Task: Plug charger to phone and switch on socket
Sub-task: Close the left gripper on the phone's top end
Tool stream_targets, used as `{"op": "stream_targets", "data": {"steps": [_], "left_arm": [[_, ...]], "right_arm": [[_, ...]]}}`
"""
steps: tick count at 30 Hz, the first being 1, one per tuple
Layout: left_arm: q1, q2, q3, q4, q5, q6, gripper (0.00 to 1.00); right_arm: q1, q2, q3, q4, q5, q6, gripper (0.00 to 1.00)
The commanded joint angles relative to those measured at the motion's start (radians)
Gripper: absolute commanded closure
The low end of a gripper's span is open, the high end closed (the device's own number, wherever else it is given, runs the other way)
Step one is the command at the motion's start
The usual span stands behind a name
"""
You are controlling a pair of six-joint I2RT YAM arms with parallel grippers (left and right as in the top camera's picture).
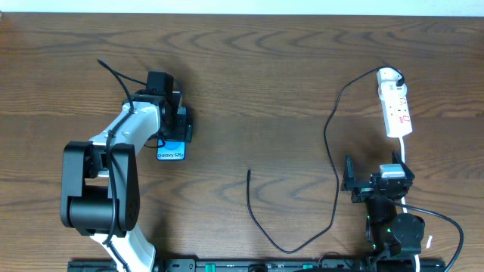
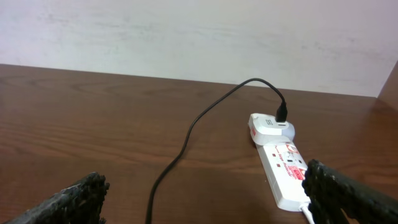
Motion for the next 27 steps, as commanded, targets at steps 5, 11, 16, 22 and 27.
{"op": "stream_targets", "data": {"steps": [5,11,16,22,27], "left_arm": [[-0.003,0.01,-0.023,-0.003,-0.013,0.007,0.18],[-0.003,0.01,-0.023,-0.003,-0.014,0.007,0.21],[-0.003,0.01,-0.023,-0.002,-0.013,0.007,0.21],[-0.003,0.01,-0.023,-0.002,-0.013,0.007,0.22],[-0.003,0.01,-0.023,0.0,-0.014,0.007,0.26]], "right_arm": [[0.009,-0.007,-0.003,-0.003,0.011,0.011,0.01],[0.009,-0.007,-0.003,-0.003,0.011,0.011,0.01],[0.009,-0.007,-0.003,-0.003,0.011,0.011,0.01],[0.009,-0.007,-0.003,-0.003,0.011,0.011,0.01],[0.009,-0.007,-0.003,-0.003,0.011,0.011,0.01]]}}
